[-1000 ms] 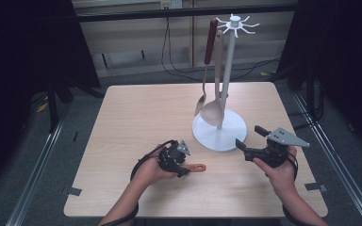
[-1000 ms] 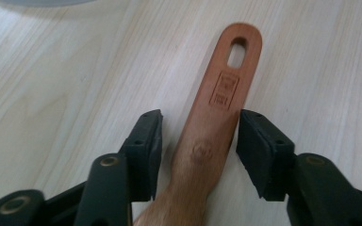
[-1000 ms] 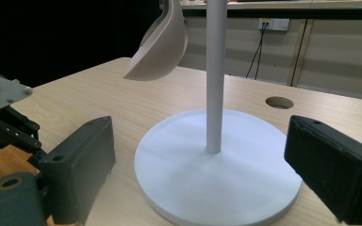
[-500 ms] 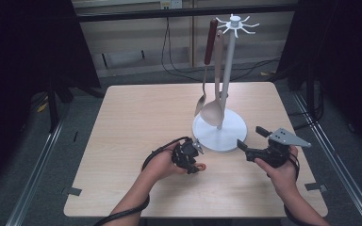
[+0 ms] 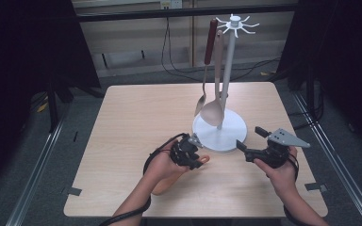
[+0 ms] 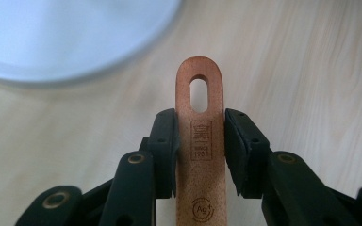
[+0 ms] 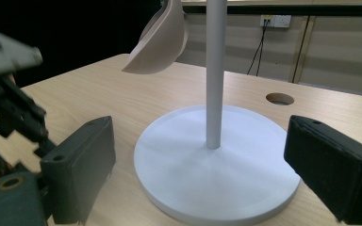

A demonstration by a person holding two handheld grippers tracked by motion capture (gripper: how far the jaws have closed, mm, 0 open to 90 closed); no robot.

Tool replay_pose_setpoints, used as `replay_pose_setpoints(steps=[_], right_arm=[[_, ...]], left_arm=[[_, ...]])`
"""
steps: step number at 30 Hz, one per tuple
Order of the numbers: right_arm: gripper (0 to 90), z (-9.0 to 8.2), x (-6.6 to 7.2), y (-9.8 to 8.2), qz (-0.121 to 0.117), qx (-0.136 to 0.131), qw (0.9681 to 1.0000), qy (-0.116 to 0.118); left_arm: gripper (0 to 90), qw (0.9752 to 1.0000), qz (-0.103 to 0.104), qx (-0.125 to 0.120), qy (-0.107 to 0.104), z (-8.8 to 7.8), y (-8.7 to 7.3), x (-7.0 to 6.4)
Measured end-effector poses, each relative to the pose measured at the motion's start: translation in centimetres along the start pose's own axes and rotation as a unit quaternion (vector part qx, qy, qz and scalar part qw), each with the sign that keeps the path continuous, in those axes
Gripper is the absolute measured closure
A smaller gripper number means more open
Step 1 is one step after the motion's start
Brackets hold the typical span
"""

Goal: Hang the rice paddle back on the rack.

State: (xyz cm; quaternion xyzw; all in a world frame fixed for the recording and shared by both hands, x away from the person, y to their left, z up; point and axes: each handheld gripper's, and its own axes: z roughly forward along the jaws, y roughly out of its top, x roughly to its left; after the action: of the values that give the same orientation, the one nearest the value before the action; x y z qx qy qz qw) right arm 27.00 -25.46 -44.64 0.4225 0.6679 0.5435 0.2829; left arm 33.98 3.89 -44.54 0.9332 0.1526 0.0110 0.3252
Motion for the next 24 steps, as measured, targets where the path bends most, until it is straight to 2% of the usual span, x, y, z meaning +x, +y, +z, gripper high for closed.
replay_pose_setpoints(steps=[1,3,4,6,7,9,10,12,13,14,15,16,17,19,21,22,23,24], right_arm=[[9.2,0.1,0.1,-0.1,-0.002,0.001,1.0000,0.003],[9.2,0.2,0.3,-0.1,-0.001,0.001,1.0000,0.007],[9.2,0.3,0.4,-0.1,-0.004,0.001,1.0000,0.007],[9.2,0.4,0.6,-0.1,-0.006,0.004,0.9999,0.012],[9.2,0.4,0.6,-0.1,-0.008,0.003,0.9999,0.013],[9.2,0.4,0.7,-0.1,-0.004,0.001,0.9999,0.015],[9.2,0.5,0.8,-0.1,-0.007,0.001,0.9998,0.019],[9.2,0.6,1.0,-0.1,-0.012,0.002,0.9996,0.025],[9.2,0.8,1.2,-0.1,-0.014,0.001,0.9995,0.029],[9.1,0.8,1.3,-0.1,-0.015,0.003,0.9994,0.031],[9.2,0.9,1.4,-0.1,-0.016,0.004,0.9993,0.034],[9.2,1.0,1.5,-0.1,-0.014,0.002,0.9993,0.035],[9.1,1.0,1.5,-0.1,-0.016,0.003,0.9992,0.036],[9.2,1.1,1.7,0.0,-0.016,0.002,0.9991,0.039],[9.2,1.2,1.9,0.0,-0.016,0.000,0.9989,0.043],[9.2,1.2,1.9,0.0,-0.016,0.000,0.9989,0.043],[9.2,1.3,2.2,0.0,-0.015,0.000,0.9987,0.049],[9.1,1.4,2.3,0.0,-0.015,0.001,0.9984,0.054]], left_arm=[[66.2,0.9998,-0.008,-0.018,-0.001,-0.6,0.1,0.1],[66.2,0.9966,-0.027,-0.078,-0.002,-2.2,0.1,0.3],[66.2,0.9943,-0.040,-0.098,-0.005,-2.6,0.1,0.3],[66.2,0.9911,-0.049,-0.124,-0.003,-3.2,0.1,0.3],[66.1,0.9911,-0.049,-0.124,-0.003,-3.2,0.1,0.3],[66.1,0.9864,-0.055,-0.155,-0.001,-3.7,-0.1,0.3],[66.1,0.9856,-0.057,-0.159,-0.001,-4.0,-0.1,0.3],[66.1,0.9816,-0.057,-0.182,-0.002,-4.3,-0.2,0.1],[66.1,0.9785,-0.055,-0.199,0.004,-4.6,-0.2,-0.2],[66.1,0.9777,-0.053,-0.203,0.002,-4.8,-0.1,-0.3],[66.1,0.9759,-0.055,-0.211,0.001,-5.0,-0.1,-0.4],[66.1,0.9759,-0.055,-0.211,0.001,-5.0,-0.1,-0.4],[66.1,0.9734,-0.058,-0.222,0.001,-5.3,-0.2,-0.3],[66.1,0.9709,-0.058,-0.232,0.000,-5.7,-0.2,-0.3],[66.1,0.9669,-0.062,-0.248,-0.003,-6.0,-0.2,-0.4],[66.2,0.9669,-0.062,-0.248,-0.003,-6.0,-0.2,-0.4],[66.2,0.9629,-0.061,-0.263,-0.004,-6.2,-0.2,-0.5],[66.1,0.9623,-0.059,-0.266,-0.003,-6.3,-0.2,-0.5]])
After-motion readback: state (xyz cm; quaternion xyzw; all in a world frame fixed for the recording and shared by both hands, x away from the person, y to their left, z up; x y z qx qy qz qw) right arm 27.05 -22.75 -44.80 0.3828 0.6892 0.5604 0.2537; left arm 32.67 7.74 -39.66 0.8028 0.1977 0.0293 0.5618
